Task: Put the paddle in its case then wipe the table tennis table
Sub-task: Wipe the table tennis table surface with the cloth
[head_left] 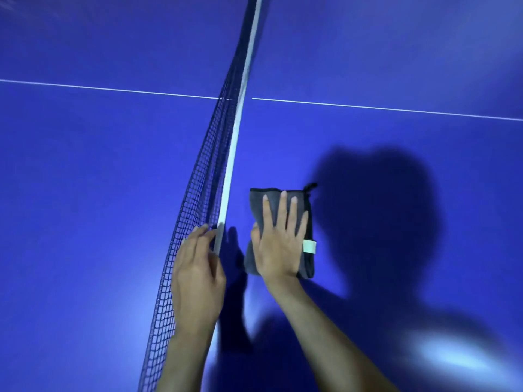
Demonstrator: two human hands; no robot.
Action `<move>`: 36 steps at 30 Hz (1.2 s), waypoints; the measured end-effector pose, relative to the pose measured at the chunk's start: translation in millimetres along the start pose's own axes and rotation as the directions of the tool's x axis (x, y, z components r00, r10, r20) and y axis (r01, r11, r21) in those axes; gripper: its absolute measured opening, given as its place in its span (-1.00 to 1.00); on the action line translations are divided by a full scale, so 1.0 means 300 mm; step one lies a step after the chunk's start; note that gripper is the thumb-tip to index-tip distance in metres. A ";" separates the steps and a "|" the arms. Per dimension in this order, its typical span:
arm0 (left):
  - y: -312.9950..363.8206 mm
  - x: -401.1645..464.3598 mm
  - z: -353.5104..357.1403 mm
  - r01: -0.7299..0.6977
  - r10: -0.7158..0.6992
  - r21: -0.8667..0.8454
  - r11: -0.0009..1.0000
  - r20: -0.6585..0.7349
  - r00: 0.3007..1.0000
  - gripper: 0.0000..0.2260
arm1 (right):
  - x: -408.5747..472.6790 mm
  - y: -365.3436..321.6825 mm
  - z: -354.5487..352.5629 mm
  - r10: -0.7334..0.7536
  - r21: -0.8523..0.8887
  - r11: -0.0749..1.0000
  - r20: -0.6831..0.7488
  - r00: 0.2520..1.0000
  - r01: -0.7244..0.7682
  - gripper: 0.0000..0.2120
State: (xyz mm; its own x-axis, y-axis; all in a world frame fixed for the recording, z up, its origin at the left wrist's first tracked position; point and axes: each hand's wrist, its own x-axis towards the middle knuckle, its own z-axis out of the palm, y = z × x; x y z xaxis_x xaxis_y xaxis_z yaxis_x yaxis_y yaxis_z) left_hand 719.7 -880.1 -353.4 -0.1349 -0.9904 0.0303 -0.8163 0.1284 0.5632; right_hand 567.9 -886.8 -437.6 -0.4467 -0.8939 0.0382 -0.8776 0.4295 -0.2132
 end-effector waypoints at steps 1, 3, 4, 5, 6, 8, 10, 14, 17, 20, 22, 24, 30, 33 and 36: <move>-0.018 0.002 -0.017 0.017 -0.017 -0.004 1.000 0.004 1.000 -0.60 | -0.004 -0.067 0.012 -0.016 0.015 1.000 0.004 1.000 0.016 -0.39; -0.044 0.006 -0.043 0.031 -0.031 -0.009 0.999 0.012 0.999 -0.60 | 0.001 -0.182 0.037 -0.037 0.036 0.999 0.011 0.999 0.036 -0.39; -0.051 0.006 -0.051 0.034 -0.034 -0.013 0.999 0.013 0.999 -0.60 | 0.009 -0.223 0.047 -0.043 0.039 0.998 0.011 0.999 0.043 -0.39; -0.055 0.006 -0.057 0.042 -0.042 -0.017 0.999 0.013 0.999 -0.61 | 0.018 -0.250 0.059 -0.052 0.034 0.998 0.011 0.999 0.051 -0.38; -0.054 0.007 -0.060 0.054 -0.053 -0.020 0.998 0.014 0.998 -0.61 | 0.025 -0.265 0.072 -0.062 0.026 0.998 0.008 0.998 0.061 -0.37; -0.041 0.012 -0.055 0.056 -0.056 -0.024 0.998 0.022 0.998 -0.62 | 0.031 -0.261 0.091 -0.088 0.026 0.996 -0.001 0.996 0.088 -0.36; -0.023 0.013 -0.041 0.025 -0.024 -0.021 0.999 0.041 0.999 -0.61 | 0.025 -0.234 0.106 -0.127 0.027 0.992 -0.012 0.992 0.127 -0.38; 0.037 0.025 0.014 -0.018 0.018 -0.001 1.000 0.056 0.998 -0.62 | 0.058 -0.142 0.104 -0.161 0.009 0.987 -0.023 0.987 0.161 -0.34; 0.122 0.016 0.078 -0.069 0.069 0.003 0.998 0.063 0.996 -0.60 | 0.085 -0.007 0.060 -0.132 0.053 0.990 -0.012 0.991 0.132 -0.37; 0.232 -0.010 0.165 -0.120 0.119 0.008 0.993 0.080 0.990 -0.59 | 0.105 0.171 0.005 -0.084 0.075 0.994 -0.009 0.996 0.084 -0.38; 0.319 -0.028 0.229 -0.131 0.128 0.014 0.991 0.103 0.986 -0.59 | 0.116 0.301 -0.031 -0.064 0.067 0.996 -0.004 0.998 0.064 -0.37; 0.414 -0.051 0.293 -0.138 0.136 0.013 0.990 0.126 0.983 -0.59 | 0.122 0.437 -0.068 -0.055 0.053 0.997 0.000 0.998 0.055 -0.37; 0.704 -0.134 0.501 -0.180 0.176 0.005 0.984 0.176 0.968 -0.60 | 0.146 0.875 -0.171 0.020 0.039 0.999 -0.030 0.999 -0.019 -0.38; 0.843 -0.173 0.598 -0.199 0.195 -0.001 0.980 0.197 0.961 -0.61 | 0.147 1.095 -0.219 0.062 0.013 0.998 -0.047 0.997 -0.061 -0.39; 0.964 -0.209 0.681 -0.245 0.240 -0.004 0.969 0.215 0.947 -0.61 | 0.141 1.307 -0.271 0.109 0.007 0.994 -0.064 0.992 -0.108 -0.40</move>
State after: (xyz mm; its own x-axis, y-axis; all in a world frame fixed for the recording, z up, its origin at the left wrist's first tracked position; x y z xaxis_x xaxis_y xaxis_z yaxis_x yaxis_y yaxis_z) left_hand 377.3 -770.4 -361.2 -0.4447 -0.8956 -0.0138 -0.7562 0.3671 0.5416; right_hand 190.8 -745.8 -440.1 -0.5495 -0.8319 0.0772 -0.8228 0.5229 -0.2227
